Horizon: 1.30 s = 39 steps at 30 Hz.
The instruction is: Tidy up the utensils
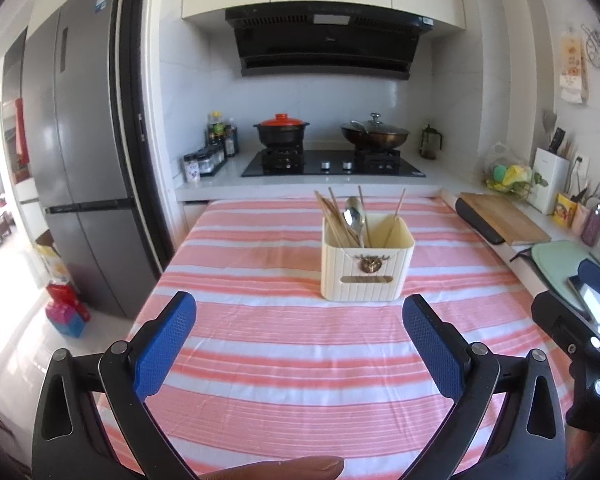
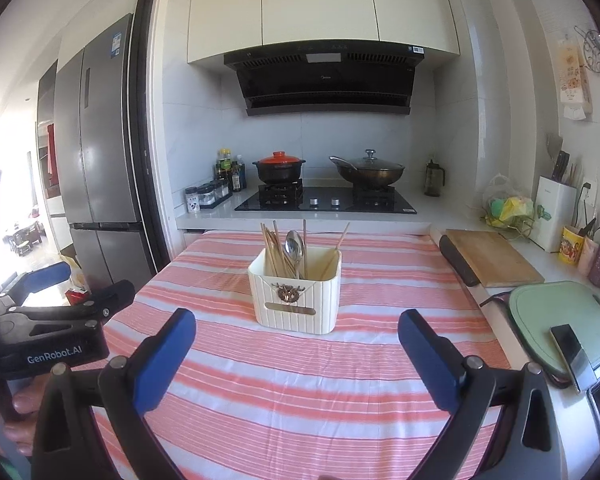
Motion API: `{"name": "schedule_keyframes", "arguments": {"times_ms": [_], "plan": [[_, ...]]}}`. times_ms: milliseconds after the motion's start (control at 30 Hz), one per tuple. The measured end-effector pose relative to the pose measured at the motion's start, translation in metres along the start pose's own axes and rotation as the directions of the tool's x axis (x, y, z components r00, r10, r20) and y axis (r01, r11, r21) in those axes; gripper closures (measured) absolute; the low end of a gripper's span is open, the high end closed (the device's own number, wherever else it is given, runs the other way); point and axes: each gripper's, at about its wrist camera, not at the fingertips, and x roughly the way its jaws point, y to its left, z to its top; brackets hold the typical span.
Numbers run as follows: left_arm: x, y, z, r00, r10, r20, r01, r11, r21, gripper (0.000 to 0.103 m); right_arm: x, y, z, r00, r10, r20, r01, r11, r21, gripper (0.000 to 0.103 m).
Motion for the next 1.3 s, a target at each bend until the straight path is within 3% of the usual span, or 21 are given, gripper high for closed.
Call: {"name": "schedule_keyframes", "arguments": {"times_ms": [1300], "plan": [[-0.01, 0.004, -0.001, 1.0, 0.014, 0.019, -0.014, 1.0, 0.009, 0.0, -0.021, 0.016, 0.005, 1.0, 0.024, 0.004, -0.024, 0.999, -0.034, 0.0]]}}
